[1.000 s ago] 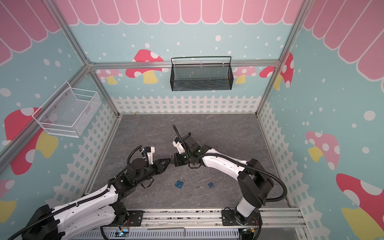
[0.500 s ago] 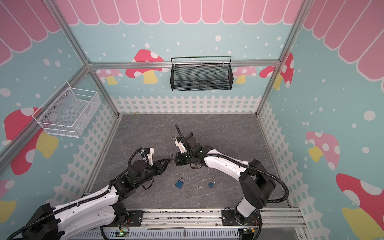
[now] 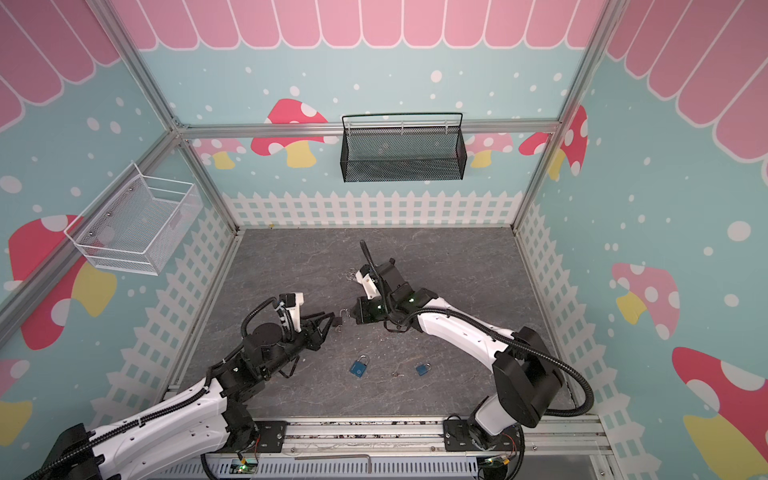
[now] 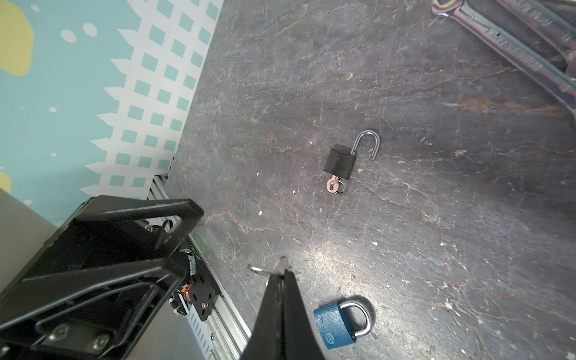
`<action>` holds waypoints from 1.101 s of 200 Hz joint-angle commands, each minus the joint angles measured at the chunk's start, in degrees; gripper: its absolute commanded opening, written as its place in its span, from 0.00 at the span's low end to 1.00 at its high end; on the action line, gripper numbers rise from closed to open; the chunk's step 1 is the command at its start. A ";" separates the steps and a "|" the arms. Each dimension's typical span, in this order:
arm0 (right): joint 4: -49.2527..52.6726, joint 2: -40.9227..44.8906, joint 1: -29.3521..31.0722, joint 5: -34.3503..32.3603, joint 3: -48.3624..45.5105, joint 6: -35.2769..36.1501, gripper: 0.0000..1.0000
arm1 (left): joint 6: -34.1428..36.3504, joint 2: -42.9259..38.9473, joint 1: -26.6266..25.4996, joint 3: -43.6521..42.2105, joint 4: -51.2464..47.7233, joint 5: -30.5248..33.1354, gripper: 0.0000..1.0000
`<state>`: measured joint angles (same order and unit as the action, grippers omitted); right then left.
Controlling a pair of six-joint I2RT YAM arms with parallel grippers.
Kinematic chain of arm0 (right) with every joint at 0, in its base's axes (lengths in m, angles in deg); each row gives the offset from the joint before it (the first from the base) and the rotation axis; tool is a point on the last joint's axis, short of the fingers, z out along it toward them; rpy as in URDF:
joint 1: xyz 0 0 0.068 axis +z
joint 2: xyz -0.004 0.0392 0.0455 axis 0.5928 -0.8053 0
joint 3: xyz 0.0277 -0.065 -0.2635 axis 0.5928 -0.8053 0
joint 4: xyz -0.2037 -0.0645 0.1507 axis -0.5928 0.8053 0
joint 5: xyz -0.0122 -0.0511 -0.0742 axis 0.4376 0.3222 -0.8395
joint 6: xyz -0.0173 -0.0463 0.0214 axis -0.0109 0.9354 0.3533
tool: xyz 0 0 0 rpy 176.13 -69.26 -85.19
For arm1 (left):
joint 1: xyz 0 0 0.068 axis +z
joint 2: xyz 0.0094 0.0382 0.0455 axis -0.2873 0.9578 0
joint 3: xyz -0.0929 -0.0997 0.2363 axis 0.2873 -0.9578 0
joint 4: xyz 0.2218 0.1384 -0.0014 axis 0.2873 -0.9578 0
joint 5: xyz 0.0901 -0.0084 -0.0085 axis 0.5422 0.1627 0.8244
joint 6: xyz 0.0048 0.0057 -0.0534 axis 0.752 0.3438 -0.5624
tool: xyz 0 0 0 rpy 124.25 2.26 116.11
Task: Unlock with the key
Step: 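Lift the silver key with the right gripper while the left arm reaches forward, then close the left gripper on the key ring and open the right gripper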
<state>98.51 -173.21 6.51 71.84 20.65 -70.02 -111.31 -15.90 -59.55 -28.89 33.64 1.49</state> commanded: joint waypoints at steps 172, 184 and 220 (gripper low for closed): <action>3.85 8.53 -3.94 -1.12 5.24 -6.63 0.00 | 33.59 34.04 -11.01 5.98 51.41 18.32 0.38; 3.80 8.75 -3.91 -1.29 5.10 -6.70 0.00 | 33.57 34.59 -11.11 6.31 51.36 17.65 0.34; 3.64 9.15 -4.11 -1.72 5.16 -6.75 0.00 | 32.80 35.57 -11.46 6.17 50.70 16.33 0.28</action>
<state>101.96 -165.82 2.95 70.92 25.15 -75.97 -79.53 19.01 -70.54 -23.90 81.86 17.94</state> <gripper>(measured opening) 0.048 0.306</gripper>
